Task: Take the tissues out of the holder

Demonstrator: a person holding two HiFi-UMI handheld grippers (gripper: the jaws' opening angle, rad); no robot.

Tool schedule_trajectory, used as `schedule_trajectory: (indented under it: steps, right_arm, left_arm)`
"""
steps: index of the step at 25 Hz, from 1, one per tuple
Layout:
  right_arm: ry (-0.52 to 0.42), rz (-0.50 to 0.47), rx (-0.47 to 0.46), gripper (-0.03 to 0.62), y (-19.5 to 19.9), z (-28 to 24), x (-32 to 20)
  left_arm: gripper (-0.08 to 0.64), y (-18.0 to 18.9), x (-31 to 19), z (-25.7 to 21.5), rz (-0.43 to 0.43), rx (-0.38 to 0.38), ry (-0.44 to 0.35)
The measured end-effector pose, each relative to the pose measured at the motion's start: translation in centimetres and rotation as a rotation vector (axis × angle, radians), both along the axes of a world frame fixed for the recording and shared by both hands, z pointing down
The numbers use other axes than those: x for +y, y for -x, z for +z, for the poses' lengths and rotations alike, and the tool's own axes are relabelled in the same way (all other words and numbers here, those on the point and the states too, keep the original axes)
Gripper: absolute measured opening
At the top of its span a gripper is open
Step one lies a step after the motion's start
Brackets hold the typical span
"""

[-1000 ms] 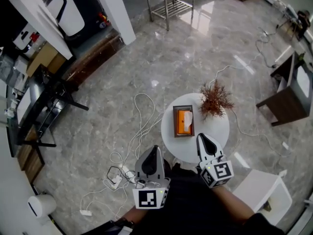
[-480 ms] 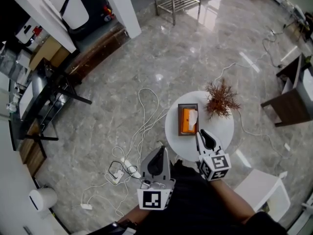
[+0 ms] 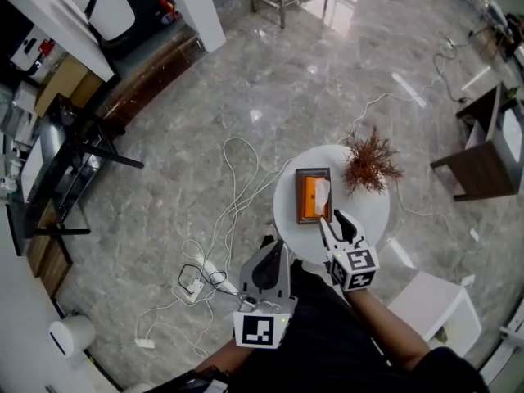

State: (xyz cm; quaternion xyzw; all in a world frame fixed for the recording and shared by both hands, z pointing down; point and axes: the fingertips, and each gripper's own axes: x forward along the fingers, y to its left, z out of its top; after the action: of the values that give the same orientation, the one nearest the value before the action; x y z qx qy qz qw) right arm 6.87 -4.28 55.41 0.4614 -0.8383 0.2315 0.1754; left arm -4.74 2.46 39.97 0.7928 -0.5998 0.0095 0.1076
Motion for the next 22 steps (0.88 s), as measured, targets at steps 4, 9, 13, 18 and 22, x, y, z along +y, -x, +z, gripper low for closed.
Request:
schedule_trajectory:
  steps: [4, 9, 13, 18, 22]
  right_arm:
    - [0.025, 0.0, 0.04, 0.152, 0.7, 1.8, -0.2]
    - [0.076, 0.041, 0.031, 0.189, 0.8, 3.2, -1.0]
    - [0.148, 0.091, 0.026, 0.216, 0.5, 5.4, -1.6]
    - [0.211, 0.122, 0.042, 0.224, 0.8, 7.7, -1.7]
    - [0.249, 0.13, 0.083, 0.236, 0.7, 9.8, -1.9]
  left_arm:
    - [0.0, 0.3, -1.0, 0.3, 0.029, 0.015, 0.016]
    - [0.0, 1.0, -2.9, -0.2, 0.065, 0.016, 0.015]
    - [0.0, 1.6, -4.2, -0.4, 0.086, 0.03, -0.001]
    - [0.0, 2.3, -5.7, -0.8, 0.126, 0.051, -0.006]
    - [0.0, 2.9, -6.8, -0.7, 0.149, 0.06, -0.003]
